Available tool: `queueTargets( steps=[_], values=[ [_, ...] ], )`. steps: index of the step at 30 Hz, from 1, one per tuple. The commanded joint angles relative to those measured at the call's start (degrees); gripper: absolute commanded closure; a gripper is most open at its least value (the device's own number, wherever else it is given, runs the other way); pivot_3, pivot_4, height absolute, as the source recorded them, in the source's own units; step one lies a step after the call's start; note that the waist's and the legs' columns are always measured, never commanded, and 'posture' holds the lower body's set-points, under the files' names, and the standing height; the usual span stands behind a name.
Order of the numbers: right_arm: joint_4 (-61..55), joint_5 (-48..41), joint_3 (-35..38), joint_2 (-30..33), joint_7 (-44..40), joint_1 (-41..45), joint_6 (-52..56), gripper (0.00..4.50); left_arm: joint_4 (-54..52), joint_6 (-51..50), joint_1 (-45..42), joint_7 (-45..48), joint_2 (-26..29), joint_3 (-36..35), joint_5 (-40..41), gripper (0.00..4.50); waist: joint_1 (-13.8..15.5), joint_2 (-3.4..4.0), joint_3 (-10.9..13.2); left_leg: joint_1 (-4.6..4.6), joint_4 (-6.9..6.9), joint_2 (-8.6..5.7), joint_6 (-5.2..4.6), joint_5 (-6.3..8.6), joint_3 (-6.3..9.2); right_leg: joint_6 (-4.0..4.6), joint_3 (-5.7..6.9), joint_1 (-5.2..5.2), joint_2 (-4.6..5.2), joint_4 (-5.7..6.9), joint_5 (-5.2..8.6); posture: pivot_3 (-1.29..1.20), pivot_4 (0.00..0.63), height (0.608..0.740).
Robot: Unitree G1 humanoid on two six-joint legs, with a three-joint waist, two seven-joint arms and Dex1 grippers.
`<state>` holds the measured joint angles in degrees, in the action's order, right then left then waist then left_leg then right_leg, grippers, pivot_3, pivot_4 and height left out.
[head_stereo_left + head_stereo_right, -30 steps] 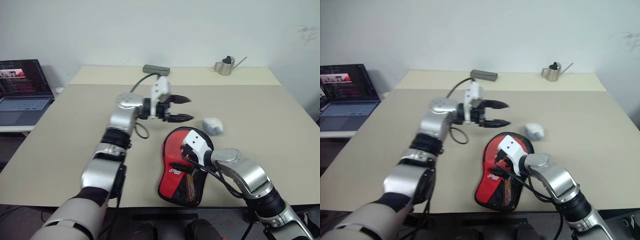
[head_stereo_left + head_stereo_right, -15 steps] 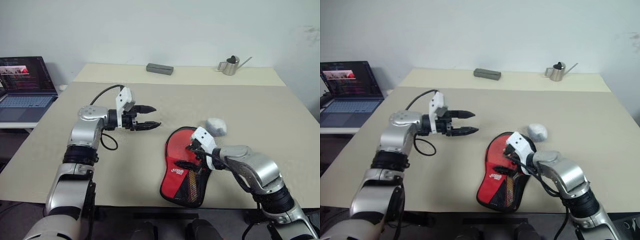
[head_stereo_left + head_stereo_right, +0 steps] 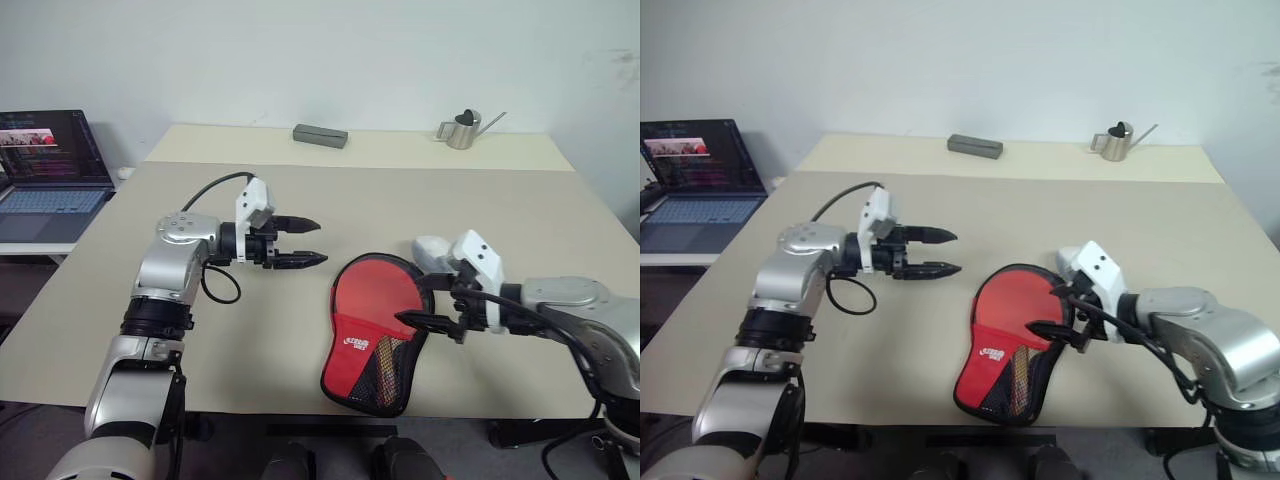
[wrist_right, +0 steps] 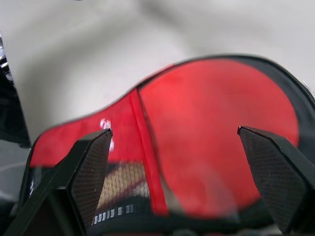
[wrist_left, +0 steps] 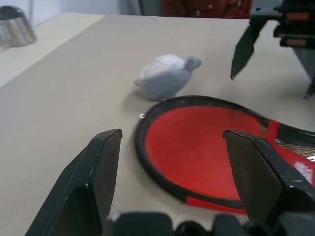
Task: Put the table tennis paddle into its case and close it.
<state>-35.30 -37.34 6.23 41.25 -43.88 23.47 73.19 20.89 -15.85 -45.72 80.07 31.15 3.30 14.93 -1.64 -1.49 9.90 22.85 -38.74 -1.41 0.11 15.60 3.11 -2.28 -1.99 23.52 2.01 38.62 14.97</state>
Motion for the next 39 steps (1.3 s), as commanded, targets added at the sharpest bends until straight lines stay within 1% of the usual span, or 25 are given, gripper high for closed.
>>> queueTargets(
  steps=[1, 6, 7, 10, 11, 12, 16, 20, 27, 31, 35, 39],
  values=[
    [-2.4, -5.3, 7.5, 2.8, -1.9, -1.1, 0.6, 0.00, 0.8, 1.6, -2.4, 3.0, -1.1, 2.7, 0.1, 0.93, 0.0, -0.01, 0.0, 0.00, 0.00, 0.00, 0.00, 0.00, -0.01, 0.00, -0.01, 0.00, 0.00, 0.01, 0.00, 0.00, 0.150, 0.740],
    [-2.9, -9.0, 13.1, 6.1, -1.6, -3.7, 0.3, 0.00, 5.2, 5.0, -4.2, 3.8, -3.4, 6.6, -2.3, 0.93, 0.0, -0.03, 0.0, -0.01, 0.00, 0.00, -0.01, 0.00, -0.03, 0.00, -0.01, -0.03, -0.01, -0.01, 0.00, 0.00, 0.150, 0.740],
    [-3.4, -9.7, 14.1, 7.4, -2.5, -5.2, -0.2, 0.00, 6.5, 6.3, -4.6, 2.9, -3.9, 7.4, -3.5, 0.93, 0.0, -0.04, 0.0, -0.02, 0.00, 0.00, -0.01, 0.01, -0.05, 0.00, -0.02, -0.03, -0.02, 0.00, 0.00, 0.00, 0.150, 0.740],
    [-4.6, -11.3, 16.0, 10.6, -4.4, -8.6, -1.3, 0.00, 8.8, 9.1, -5.1, 2.1, -4.9, 8.8, -5.5, 0.41, 0.0, -0.08, 0.1, 0.00, 0.01, 0.00, -0.02, 0.01, -0.03, -0.01, -0.01, -0.03, -0.03, -0.02, 0.01, 0.00, 0.150, 0.740],
    [-4.7, -11.8, 16.7, 11.2, -4.5, -9.3, -1.5, 0.00, 8.8, 9.0, -5.0, 2.3, -5.4, 8.7, -5.1, 0.09, 0.0, -0.07, 0.1, 0.00, 0.01, 0.01, -0.02, 0.01, -0.05, -0.01, -0.02, -0.03, -0.04, -0.02, 0.01, 0.00, 0.150, 0.740],
    [-4.7, -12.0, 17.3, 12.0, -4.5, -10.0, -1.9, 0.00, 9.0, 9.5, -5.0, 2.1, -5.9, 8.8, -5.2, 0.04, 0.1, -0.09, 0.1, 0.00, 0.01, 0.01, -0.02, 0.01, -0.06, -0.01, -0.03, -0.03, -0.04, -0.02, 0.01, 0.00, 0.150, 0.740],
    [-4.1, -10.2, 17.6, 14.7, -3.2, -12.3, -4.4, 0.00, 9.2, 10.5, -5.1, 0.3, -8.3, 8.4, -5.0, 0.04, 0.2, -0.10, 0.1, 0.00, -0.01, 0.00, -0.02, 0.01, -0.05, -0.02, -0.02, -0.06, -0.02, -0.04, 0.01, 0.00, 0.150, 0.740],
    [-2.5, -8.4, 15.6, 14.0, 0.5, -12.3, -6.3, 0.00, 8.9, 12.2, -4.2, -0.6, -11.9, 10.2, -5.9, 0.04, 0.2, -0.11, 0.1, -0.01, -0.01, 0.01, -0.02, 0.01, -0.05, -0.02, -0.03, -0.06, -0.03, -0.03, 0.01, 0.00, 0.150, 0.740],
    [-3.0, -10.1, 15.9, 12.8, 3.9, -12.1, -6.2, 0.00, 9.3, 13.9, -2.4, -1.0, -14.9, 14.2, -8.5, 0.04, 0.2, -0.11, 0.1, -0.02, 0.00, 0.01, -0.02, 0.01, -0.05, -0.02, -0.05, -0.06, -0.04, -0.03, 0.01, 0.00, 0.150, 0.740],
    [-2.7, -11.1, 16.9, 11.6, 6.6, -11.3, -5.2, 0.00, 13.5, 15.5, -2.7, -3.4, -17.3, 15.7, -10.9, 0.04, 0.4, -0.13, 0.1, -0.01, -0.01, -0.02, -0.02, 0.01, -0.05, -0.02, -0.05, -0.09, -0.03, -0.05, 0.01, 0.00, 0.150, 0.740],
    [-1.9, -12.6, 18.0, 12.5, 7.0, -10.8, -5.0, 0.00, 20.4, 17.7, -4.5, -5.8, -19.0, 16.6, -13.6, 0.04, 0.3, -0.13, 0.1, -0.02, -0.01, -0.01, -0.03, 0.01, -0.04, -0.02, -0.04, -0.09, -0.05, -0.04, 0.01, 0.00, 0.150, 0.740],
    [0.9, -11.3, 17.3, 14.0, 7.6, -8.3, -6.4, 0.00, 27.7, 21.0, -6.7, -9.2, -20.2, 16.9, -16.6, 0.04, 0.4, -0.13, 0.1, -0.06, -0.03, -0.03, -0.03, 0.01, -0.05, -0.04, -0.01, -0.15, -0.10, -0.06, 0.01, 0.00, 0.150, 0.740]
  ],
)
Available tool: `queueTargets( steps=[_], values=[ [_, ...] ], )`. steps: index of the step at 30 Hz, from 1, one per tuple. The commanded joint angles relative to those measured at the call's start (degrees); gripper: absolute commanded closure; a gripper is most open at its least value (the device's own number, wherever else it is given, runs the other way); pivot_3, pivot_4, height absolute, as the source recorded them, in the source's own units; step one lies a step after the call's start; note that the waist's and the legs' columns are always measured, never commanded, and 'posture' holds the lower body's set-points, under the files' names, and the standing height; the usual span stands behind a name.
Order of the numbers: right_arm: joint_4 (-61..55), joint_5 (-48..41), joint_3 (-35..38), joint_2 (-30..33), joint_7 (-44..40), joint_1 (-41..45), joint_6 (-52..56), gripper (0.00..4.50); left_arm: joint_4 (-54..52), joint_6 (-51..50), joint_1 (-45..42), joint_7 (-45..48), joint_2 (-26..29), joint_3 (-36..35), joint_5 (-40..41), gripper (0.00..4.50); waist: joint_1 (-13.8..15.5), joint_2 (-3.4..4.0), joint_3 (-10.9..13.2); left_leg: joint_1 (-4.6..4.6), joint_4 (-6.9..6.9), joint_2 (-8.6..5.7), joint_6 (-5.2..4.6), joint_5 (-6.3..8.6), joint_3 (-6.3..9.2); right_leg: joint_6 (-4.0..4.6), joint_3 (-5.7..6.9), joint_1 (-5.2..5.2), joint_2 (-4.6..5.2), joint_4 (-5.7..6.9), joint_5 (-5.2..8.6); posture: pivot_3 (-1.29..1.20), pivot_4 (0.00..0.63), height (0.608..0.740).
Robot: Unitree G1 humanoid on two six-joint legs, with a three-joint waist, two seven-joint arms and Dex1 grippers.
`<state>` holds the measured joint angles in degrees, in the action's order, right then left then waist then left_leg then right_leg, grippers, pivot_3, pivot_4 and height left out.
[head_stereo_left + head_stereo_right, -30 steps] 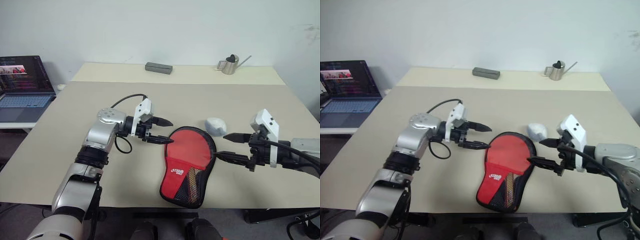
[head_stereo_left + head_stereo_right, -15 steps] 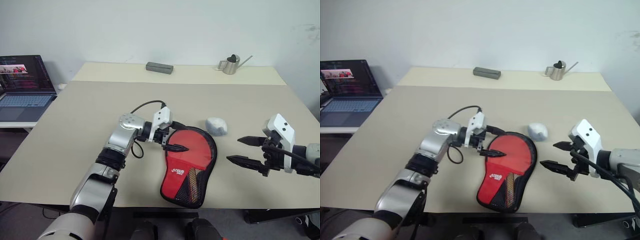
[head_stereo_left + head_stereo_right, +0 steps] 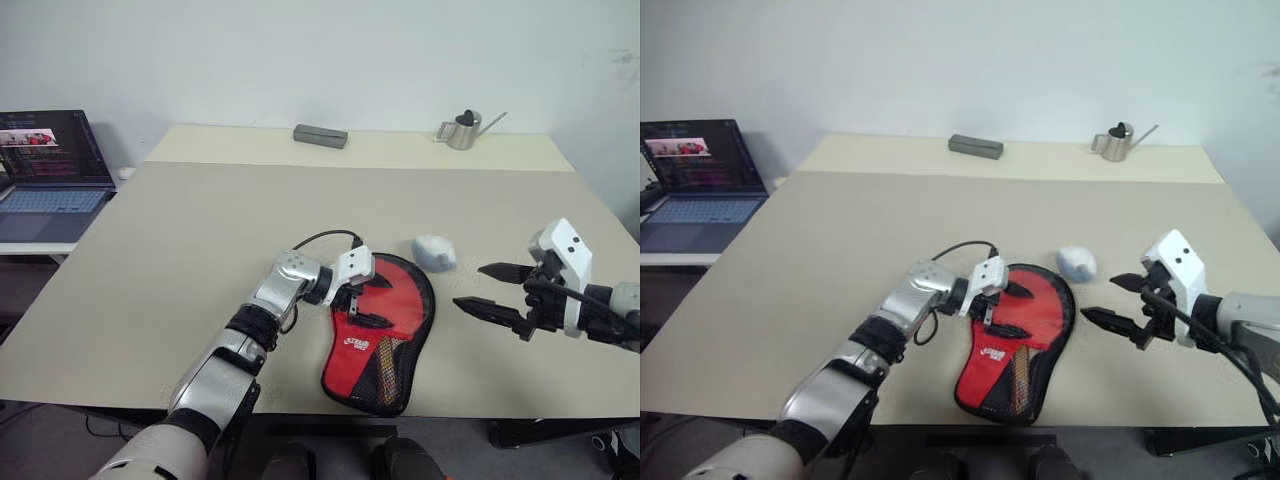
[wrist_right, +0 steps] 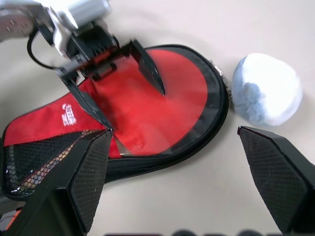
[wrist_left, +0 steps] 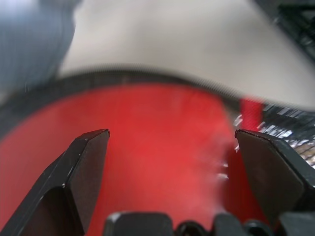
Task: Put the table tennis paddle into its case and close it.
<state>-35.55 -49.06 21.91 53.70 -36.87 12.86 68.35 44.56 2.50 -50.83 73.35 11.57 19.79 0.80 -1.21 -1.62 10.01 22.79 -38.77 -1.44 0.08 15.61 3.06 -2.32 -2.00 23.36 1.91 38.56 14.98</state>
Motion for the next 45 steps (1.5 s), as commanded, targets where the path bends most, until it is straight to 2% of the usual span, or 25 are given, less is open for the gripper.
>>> queueTargets(
  steps=[1, 8, 14, 22, 32, 42, 45],
  values=[
    [1.9, 0.9, 1.2, 1.8, 0.6, 3.0, -1.9, 0.00, 5.4, 3.3, -2.0, -3.3, -0.8, 0.4, -3.0, 0.04, 0.0, 0.00, 0.0, -0.03, 0.00, -0.01, 0.00, 0.00, -0.03, -0.01, 0.00, -0.02, 0.00, 0.00, 0.00, 0.00, 0.150, 0.740],
    [11.1, 8.5, -8.3, 0.8, 1.7, 12.2, -8.2, 0.00, 11.5, 6.3, -2.2, -8.0, -2.3, 0.2, -4.9, 0.04, -0.2, 0.04, 0.0, -0.23, 0.01, 0.02, -0.01, 0.00, -0.08, -0.02, -0.05, -0.14, 0.02, 0.03, 0.00, 0.00, 0.150, 0.740],
    [21.0, 14.6, -19.6, -5.5, 0.4, 22.0, -12.4, 0.00, 10.4, 6.4, -0.5, -8.0, -2.7, 0.0, -4.6, 0.04, -0.2, 0.08, -0.1, -0.28, 0.01, 0.02, -0.01, 0.00, -0.13, -0.01, -0.07, -0.17, 0.02, 0.06, -0.01, 0.00, 0.150, 0.740],
    [33.3, 23.1, -28.5, -13.4, -1.0, 28.6, -18.6, 0.00, 7.8, 5.7, 1.4, -7.8, -2.3, -0.2, -4.5, 0.04, -0.3, 0.10, -0.1, -0.26, 0.01, 0.02, -0.01, 0.00, -0.06, 0.01, -0.07, -0.15, 0.04, 0.06, -0.02, 0.00, 0.150, 0.740],
    [50.0, 35.2, -33.7, -16.4, -3.6, 32.1, -29.1, 0.00, 5.4, 4.8, 3.0, -7.9, -2.2, 0.0, -4.5, 0.04, -0.3, 0.12, -0.1, -0.28, 0.02, 0.01, -0.01, 0.00, -0.12, 0.01, -0.01, -0.13, 0.03, 0.07, -0.02, 0.00, 0.150, 0.740],
    [55.8, 40.0, -32.4, -19.0, -3.7, 33.3, -31.6, 0.00, 3.3, 3.6, 4.3, -7.8, -1.8, 0.1, -4.4, 0.04, -0.4, 0.15, -0.1, -0.30, 0.02, 0.01, -0.01, 0.00, -0.13, 0.02, -0.02, -0.13, 0.04, 0.09, -0.02, 0.00, 0.150, 0.740],
    [55.6, 40.4, -31.8, -19.5, -3.5, 33.2, -31.5, 0.95, 3.4, 3.5, 4.5, -8.0, -1.9, 0.2, -4.5, 0.00, -0.4, 0.16, -0.1, -0.31, 0.03, 0.01, -0.01, 0.00, -0.12, 0.02, -0.03, -0.13, 0.05, 0.09, -0.02, 0.00, 0.150, 0.740]
  ],
)
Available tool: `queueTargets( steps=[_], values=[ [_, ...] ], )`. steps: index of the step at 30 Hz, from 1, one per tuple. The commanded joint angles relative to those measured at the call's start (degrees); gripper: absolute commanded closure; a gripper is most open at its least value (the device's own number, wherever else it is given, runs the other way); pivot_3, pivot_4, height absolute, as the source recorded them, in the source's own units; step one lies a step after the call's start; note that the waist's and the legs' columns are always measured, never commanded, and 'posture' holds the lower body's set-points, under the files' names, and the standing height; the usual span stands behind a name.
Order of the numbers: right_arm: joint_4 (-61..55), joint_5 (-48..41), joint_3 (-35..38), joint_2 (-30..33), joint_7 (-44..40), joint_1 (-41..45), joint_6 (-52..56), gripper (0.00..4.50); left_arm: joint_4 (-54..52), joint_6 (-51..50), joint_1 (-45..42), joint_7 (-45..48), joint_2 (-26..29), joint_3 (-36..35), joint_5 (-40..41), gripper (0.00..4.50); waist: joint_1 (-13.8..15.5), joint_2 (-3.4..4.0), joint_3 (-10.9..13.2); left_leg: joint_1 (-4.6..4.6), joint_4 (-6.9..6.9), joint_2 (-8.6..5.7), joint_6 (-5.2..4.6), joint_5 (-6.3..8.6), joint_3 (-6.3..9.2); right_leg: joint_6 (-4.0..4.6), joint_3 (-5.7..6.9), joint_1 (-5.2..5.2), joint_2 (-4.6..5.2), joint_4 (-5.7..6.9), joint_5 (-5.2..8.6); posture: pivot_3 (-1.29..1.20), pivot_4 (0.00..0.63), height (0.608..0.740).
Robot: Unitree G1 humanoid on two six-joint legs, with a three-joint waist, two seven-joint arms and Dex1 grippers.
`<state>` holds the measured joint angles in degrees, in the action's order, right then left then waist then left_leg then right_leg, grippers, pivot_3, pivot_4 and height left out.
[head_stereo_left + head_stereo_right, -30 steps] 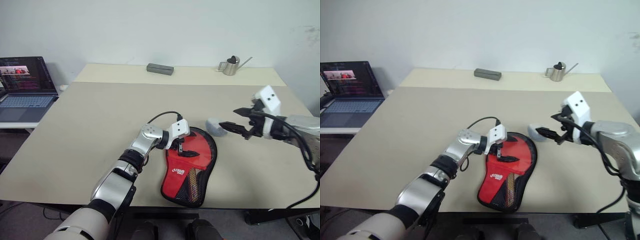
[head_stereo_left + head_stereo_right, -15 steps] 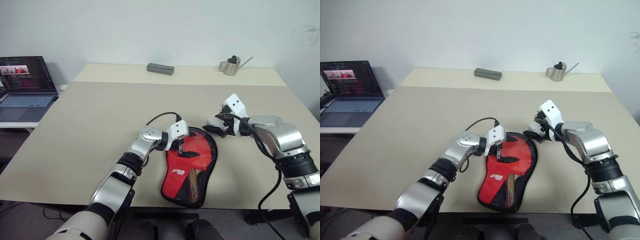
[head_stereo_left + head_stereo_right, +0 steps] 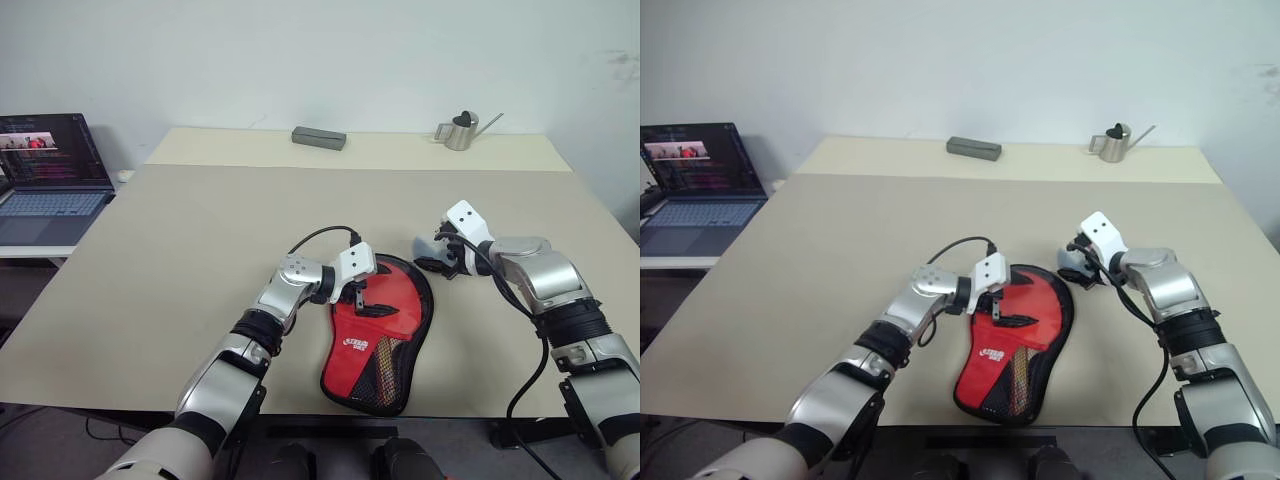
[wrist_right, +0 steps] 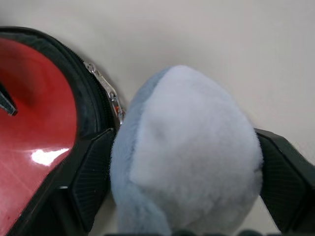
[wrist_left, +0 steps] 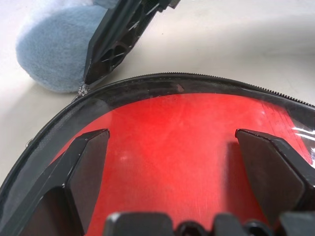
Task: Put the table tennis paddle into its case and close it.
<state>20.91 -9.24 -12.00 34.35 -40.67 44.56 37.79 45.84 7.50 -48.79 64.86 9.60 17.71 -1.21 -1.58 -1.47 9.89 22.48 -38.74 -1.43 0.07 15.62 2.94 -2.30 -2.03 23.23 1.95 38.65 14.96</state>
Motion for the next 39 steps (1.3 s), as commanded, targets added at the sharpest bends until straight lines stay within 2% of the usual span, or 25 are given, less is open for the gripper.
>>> queueTargets(
  steps=[1, 3, 7, 9, 13, 22, 34, 39],
  values=[
    [-1.1, 0.7, 2.3, -0.2, 0.4, 1.3, -0.7, 1.27, 2.4, -1.5, 2.4, 0.0, 0.1, 2.2, -2.6, 0.00, 0.0, 0.00, 0.0, 0.00, 0.00, 0.00, 0.00, 0.00, 0.00, 0.00, 0.00, 0.00, 0.00, 0.00, 0.00, 0.00, 0.150, 0.740],
    [-1.6, 0.9, 2.5, -0.4, 0.5, 0.9, -0.3, 2.00, 2.9, -1.7, 2.4, -1.0, 0.0, 2.0, -2.8, 0.00, 0.0, 0.01, 0.0, 0.00, 0.00, 0.00, 0.00, 0.00, -0.01, 0.00, 0.00, 0.00, 0.00, 0.00, 0.00, 0.00, 0.150, 0.740],
    [-3.0, 1.2, 3.1, -0.8, 0.8, 0.0, 0.7, 3.15, 3.8, -2.2, 3.0, -3.6, 0.0, 2.0, -3.5, 0.00, 0.0, 0.09, -0.1, -0.02, -0.01, -0.01, 0.00, 0.00, -0.01, 0.00, 0.00, -0.01, 0.02, 0.02, 0.00, 0.00, 0.150, 0.740],
    [-4.2, 1.3, 3.3, -0.8, 0.9, -0.9, 1.3, 3.54, 3.8, -2.9, 3.8, -4.5, -0.2, 2.1, -3.5, 0.00, 0.0, 0.16, -0.2, -0.05, -0.01, -0.01, 0.00, 0.00, -0.01, 0.00, -0.01, -0.03, 0.02, 0.06, 0.00, 0.00, 0.150, 0.740],
    [-8.4, 1.0, 4.1, 0.3, 0.9, -3.8, 3.4, 3.92, 3.1, -3.4, 5.3, -5.6, -0.6, 2.8, -3.8, 0.00, 0.1, 0.40, -0.6, -0.11, -0.01, -0.03, 0.00, 0.00, -0.02, -0.01, -0.02, -0.09, 0.02, 0.09, 0.00, 0.00, 0.150, 0.740],
    [-23.2, -0.9, 7.8, 5.8, -0.3, -13.7, 10.8, 4.09, 0.9, -5.2, 7.7, -6.2, -1.3, 3.6, -3.7, 0.00, 0.5, 0.64, -0.8, -0.10, 0.01, -0.07, 0.00, 0.00, 0.07, -0.06, -0.07, -0.16, -0.14, -0.01, 0.04, 0.00, 0.150, 0.740],
    [-33.4, -4.5, 13.2, 11.3, -0.7, -19.3, 17.2, 4.12, 0.3, -5.7, 8.2, -6.6, -2.0, 3.8, -3.8, 0.00, 1.4, 0.64, -0.9, -0.10, 0.04, -0.08, -0.05, 0.04, 0.03, -0.09, -0.04, -0.18, -0.15, -0.11, 0.06, 0.00, 0.150, 0.740],
    [-40.7, -8.6, 15.1, 15.3, -3.4, -23.5, 21.4, 4.12, -0.2, -6.1, 8.6, -6.6, -1.9, 4.0, -4.0, 0.00, 1.5, 0.65, -0.9, -0.10, 0.06, -0.07, -0.08, 0.05, 0.02, -0.11, -0.04, -0.19, -0.16, -0.16, 0.08, 0.00, 0.150, 0.740]
  ],
)
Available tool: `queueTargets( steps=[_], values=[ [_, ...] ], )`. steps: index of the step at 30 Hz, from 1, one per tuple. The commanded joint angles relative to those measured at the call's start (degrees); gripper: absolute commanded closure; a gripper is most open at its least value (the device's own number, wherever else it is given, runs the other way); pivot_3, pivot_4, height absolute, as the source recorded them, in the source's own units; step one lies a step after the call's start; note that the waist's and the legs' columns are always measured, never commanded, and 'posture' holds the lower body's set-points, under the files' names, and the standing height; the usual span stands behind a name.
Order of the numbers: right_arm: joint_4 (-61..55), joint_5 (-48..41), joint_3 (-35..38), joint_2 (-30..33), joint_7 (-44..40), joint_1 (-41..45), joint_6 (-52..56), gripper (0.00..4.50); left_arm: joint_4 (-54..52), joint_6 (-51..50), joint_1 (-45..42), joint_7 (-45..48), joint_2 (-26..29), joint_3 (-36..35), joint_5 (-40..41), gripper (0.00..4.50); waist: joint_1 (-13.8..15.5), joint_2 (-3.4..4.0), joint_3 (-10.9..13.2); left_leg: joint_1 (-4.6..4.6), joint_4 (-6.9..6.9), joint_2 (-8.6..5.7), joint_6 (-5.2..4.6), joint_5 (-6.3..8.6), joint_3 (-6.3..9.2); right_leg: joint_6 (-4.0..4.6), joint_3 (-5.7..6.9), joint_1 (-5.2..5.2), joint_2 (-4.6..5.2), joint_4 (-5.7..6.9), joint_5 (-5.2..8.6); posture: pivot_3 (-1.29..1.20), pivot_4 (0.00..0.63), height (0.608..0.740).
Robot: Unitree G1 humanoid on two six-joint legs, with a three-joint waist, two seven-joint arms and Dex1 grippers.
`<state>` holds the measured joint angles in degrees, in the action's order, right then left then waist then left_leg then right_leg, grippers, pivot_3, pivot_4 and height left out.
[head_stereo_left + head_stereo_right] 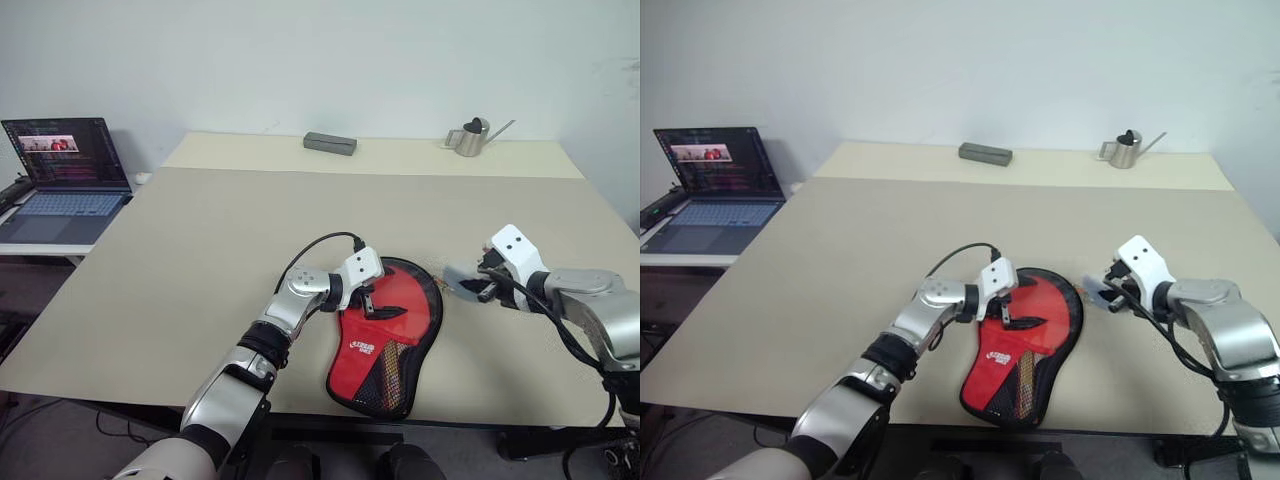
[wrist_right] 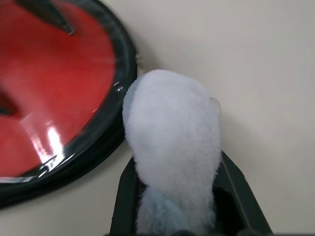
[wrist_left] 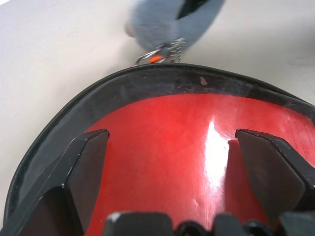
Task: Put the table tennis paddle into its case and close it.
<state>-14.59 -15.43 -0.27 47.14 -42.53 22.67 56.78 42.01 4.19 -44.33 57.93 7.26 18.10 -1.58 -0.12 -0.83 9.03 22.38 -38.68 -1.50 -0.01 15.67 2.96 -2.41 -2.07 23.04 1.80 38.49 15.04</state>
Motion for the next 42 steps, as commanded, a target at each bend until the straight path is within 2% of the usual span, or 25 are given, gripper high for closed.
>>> queueTargets(
  steps=[1, 5, 8, 16, 24, 33, 42],
  values=[
    [-7.2, -3.4, 4.0, 3.5, -2.1, -3.0, 3.3, 4.12, 3.5, -2.9, 4.2, 0.4, 0.4, 3.6, -3.7, 0.00, 0.0, 0.00, 0.0, 0.00, 0.01, 0.00, -0.01, 0.01, 0.00, 0.00, 0.00, 0.00, 0.00, -0.02, 0.00, 0.00, 0.150, 0.740],
    [-13.0, -6.4, 6.4, 6.1, -3.1, -7.8, 5.9, 4.12, 3.3, -3.2, 4.4, 0.8, 0.5, 4.2, -4.2, 0.00, 0.0, -0.01, 0.0, -0.07, 0.07, 0.07, -0.08, 0.05, 0.11, -0.01, 0.07, -0.27, -0.04, -0.36, 0.00, 0.00, 0.150, 0.740],
    [-15.1, -7.8, 7.5, 6.6, -2.8, -9.2, 7.0, 4.12, 3.4, -2.9, 4.2, 1.4, 0.9, 5.0, -5.3, 0.00, 0.0, -0.05, -0.1, -0.76, 0.56, 0.08, -0.09, 0.07, 0.06, -0.27, 0.07, -0.93, -0.03, -0.87, 0.16, 0.00, 0.150, 0.740],
    [-16.7, -10.8, 8.5, 6.6, -1.9, -9.0, 9.1, 4.12, 5.6, 0.0, 2.5, 1.5, 1.5, 7.8, -8.3, 0.00, 0.1, -0.08, -0.1, -0.74, 0.65, 0.09, -0.08, 0.08, 0.11, -0.30, 0.08, -0.94, -0.01, -1.00, 0.17, 0.00, 0.150, 0.740],
    [-25.5, -17.8, 13.6, 9.7, -5.2, -18.6, 12.3, 4.14, 6.9, 0.6, 2.2, 1.6, 1.0, 8.9, -8.7, 0.00, 0.5, -0.23, -0.5, -0.66, 0.75, 0.11, -0.13, 0.19, 0.30, -0.06, 0.26, -1.07, 0.02, -1.44, 0.02, 0.00, 0.150, 0.740],
    [-30.9, -23.0, 19.5, 12.5, -9.5, -29.6, 10.8, 4.14, 6.7, 0.6, 2.8, 1.9, 0.8, 9.4, -8.8, 0.00, 0.5, -0.45, -0.7, -0.80, 0.78, 0.11, -0.12, 0.25, 0.38, -0.39, 0.39, -1.32, 0.23, -1.57, 0.24, 0.00, 0.150, 0.740],
    [-36.9, -30.2, 23.1, 13.0, -12.1, -36.2, 10.1, 4.14, 6.5, 0.5, 3.1, 1.9, 0.6, 9.7, -8.9, 0.00, 0.9, -0.53, -0.7, -0.74, 0.77, 0.08, -0.08, 0.32, 0.71, -0.37, 1.01, -1.43, 0.30, -1.63, 0.36, 0.00, 0.150, 0.740]
  ],
)
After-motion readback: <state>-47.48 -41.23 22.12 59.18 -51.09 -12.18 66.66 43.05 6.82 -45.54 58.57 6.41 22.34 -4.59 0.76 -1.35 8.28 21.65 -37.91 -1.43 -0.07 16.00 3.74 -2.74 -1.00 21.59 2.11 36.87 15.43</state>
